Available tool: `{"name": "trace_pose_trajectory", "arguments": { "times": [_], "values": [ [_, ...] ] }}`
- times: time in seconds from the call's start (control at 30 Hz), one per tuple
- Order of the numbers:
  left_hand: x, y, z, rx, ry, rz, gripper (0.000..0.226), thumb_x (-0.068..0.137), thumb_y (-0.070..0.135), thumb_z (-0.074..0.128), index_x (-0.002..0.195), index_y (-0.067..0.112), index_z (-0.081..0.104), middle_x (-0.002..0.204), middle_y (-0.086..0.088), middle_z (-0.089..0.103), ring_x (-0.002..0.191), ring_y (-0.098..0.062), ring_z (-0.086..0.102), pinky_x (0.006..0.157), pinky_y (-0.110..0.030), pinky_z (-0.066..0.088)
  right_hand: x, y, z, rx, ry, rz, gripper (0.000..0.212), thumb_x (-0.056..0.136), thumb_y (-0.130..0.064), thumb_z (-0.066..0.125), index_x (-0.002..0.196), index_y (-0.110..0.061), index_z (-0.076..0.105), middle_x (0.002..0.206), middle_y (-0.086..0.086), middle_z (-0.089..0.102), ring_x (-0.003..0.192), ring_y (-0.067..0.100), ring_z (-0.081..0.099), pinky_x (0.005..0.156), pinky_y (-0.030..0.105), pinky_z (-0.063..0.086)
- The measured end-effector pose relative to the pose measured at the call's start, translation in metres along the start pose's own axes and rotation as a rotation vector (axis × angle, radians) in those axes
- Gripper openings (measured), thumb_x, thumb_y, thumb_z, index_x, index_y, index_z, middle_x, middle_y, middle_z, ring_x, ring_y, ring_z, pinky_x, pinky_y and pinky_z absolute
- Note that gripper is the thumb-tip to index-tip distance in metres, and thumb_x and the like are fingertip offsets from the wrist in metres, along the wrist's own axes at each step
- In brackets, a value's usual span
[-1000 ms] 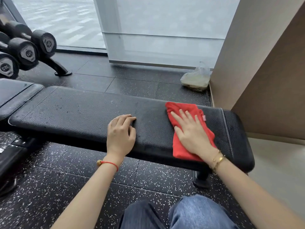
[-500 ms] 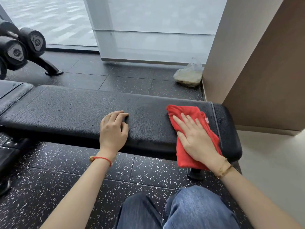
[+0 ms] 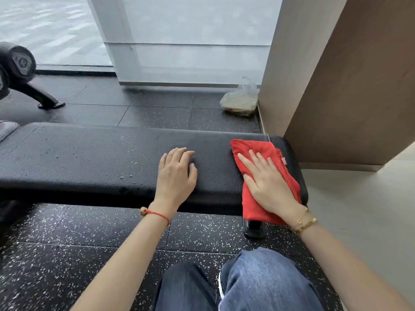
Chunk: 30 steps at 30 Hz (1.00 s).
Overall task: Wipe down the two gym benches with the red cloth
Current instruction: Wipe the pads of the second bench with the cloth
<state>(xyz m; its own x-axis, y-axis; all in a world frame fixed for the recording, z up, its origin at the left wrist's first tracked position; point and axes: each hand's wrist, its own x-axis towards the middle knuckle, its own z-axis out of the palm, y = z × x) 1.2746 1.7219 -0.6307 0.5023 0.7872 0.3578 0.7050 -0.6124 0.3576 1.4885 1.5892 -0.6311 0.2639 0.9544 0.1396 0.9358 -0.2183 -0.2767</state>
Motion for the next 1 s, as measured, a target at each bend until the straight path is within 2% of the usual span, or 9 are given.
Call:
{"name": "trace_pose_trajectory", "arguments": {
  "times": [0.1, 0.3, 0.4, 0.6, 0.7, 0.83, 0.93, 1.0],
  "values": [
    [0.000, 0.010, 0.010, 0.007, -0.020, 0.018, 0.034, 0.094, 0.022, 0.052, 0.126, 0.014, 0.060, 0.135, -0.004, 0.056, 0.131, -0.025, 0.046, 0.114, -0.047, 0.032, -0.012, 0.024, -0.006, -0.009, 0.010, 0.107, 0.055, 0.101, -0.034, 0.036, 0.153, -0.039, 0.018, 0.163, -0.001, 0.012, 0.151, 0.018, 0.008, 0.122, 0.036, -0.001],
    [-0.003, 0.012, 0.014, 0.034, 0.005, 0.011, 0.034, 0.092, 0.023, 0.051, 0.124, 0.016, 0.060, 0.132, -0.003, 0.057, 0.127, -0.025, 0.047, 0.113, -0.047, 0.032, 0.072, 0.036, -0.013, -0.040, -0.084, 0.224, 0.053, 0.103, -0.035, 0.029, 0.155, -0.033, 0.015, 0.164, 0.005, 0.004, 0.151, 0.024, 0.004, 0.122, 0.043, -0.003],
    [-0.002, 0.013, 0.015, 0.023, 0.011, 0.008, 0.034, 0.091, 0.024, 0.051, 0.123, 0.017, 0.060, 0.131, -0.001, 0.057, 0.127, -0.024, 0.047, 0.113, -0.047, 0.031, 0.082, 0.014, -0.007, -0.027, -0.091, 0.175, 0.054, 0.103, -0.033, 0.030, 0.155, -0.032, 0.014, 0.164, 0.008, 0.005, 0.151, 0.025, 0.004, 0.122, 0.041, -0.003],
    [-0.002, 0.008, 0.015, -0.014, 0.029, -0.001, 0.034, 0.090, 0.024, 0.053, 0.123, 0.019, 0.062, 0.131, 0.000, 0.059, 0.128, -0.022, 0.048, 0.113, -0.046, 0.032, 0.005, -0.015, 0.003, 0.033, -0.049, -0.117, 0.056, 0.101, -0.034, 0.037, 0.154, -0.035, 0.018, 0.163, 0.000, 0.011, 0.151, 0.018, 0.007, 0.122, 0.032, -0.004],
    [-0.004, 0.005, 0.014, -0.018, 0.029, 0.007, 0.035, 0.091, 0.026, 0.053, 0.124, 0.020, 0.061, 0.132, 0.001, 0.058, 0.128, -0.021, 0.048, 0.114, -0.045, 0.031, -0.004, -0.002, 0.000, 0.043, -0.041, -0.075, 0.055, 0.101, -0.034, 0.036, 0.153, -0.037, 0.017, 0.163, -0.001, 0.012, 0.151, 0.016, 0.007, 0.122, 0.032, -0.003],
    [-0.004, 0.006, 0.012, -0.023, -0.001, 0.001, 0.035, 0.092, 0.026, 0.051, 0.126, 0.020, 0.060, 0.136, 0.001, 0.056, 0.132, -0.020, 0.045, 0.116, -0.043, 0.027, 0.045, -0.009, 0.001, 0.012, -0.057, 0.052, 0.054, 0.103, -0.033, 0.032, 0.154, -0.034, 0.015, 0.164, 0.003, 0.007, 0.151, 0.019, 0.004, 0.121, 0.036, -0.005],
    [-0.003, 0.006, 0.004, -0.041, 0.000, 0.004, 0.036, 0.092, 0.020, 0.052, 0.127, 0.017, 0.060, 0.139, -0.002, 0.054, 0.135, -0.020, 0.043, 0.120, -0.043, 0.023, 0.081, -0.038, 0.010, 0.019, -0.088, 0.027, 0.055, 0.103, -0.034, 0.030, 0.155, -0.032, 0.013, 0.164, 0.006, 0.004, 0.151, 0.021, 0.001, 0.122, 0.038, -0.006],
    [-0.006, -0.003, -0.005, -0.040, 0.079, 0.010, 0.034, 0.089, 0.014, 0.055, 0.122, 0.014, 0.063, 0.135, -0.004, 0.059, 0.131, -0.023, 0.049, 0.118, -0.044, 0.028, 0.098, -0.063, 0.020, 0.033, -0.111, -0.038, 0.055, 0.103, -0.034, 0.030, 0.155, -0.032, 0.012, 0.164, 0.005, 0.003, 0.151, 0.021, 0.001, 0.122, 0.039, -0.006]
  ]
}}
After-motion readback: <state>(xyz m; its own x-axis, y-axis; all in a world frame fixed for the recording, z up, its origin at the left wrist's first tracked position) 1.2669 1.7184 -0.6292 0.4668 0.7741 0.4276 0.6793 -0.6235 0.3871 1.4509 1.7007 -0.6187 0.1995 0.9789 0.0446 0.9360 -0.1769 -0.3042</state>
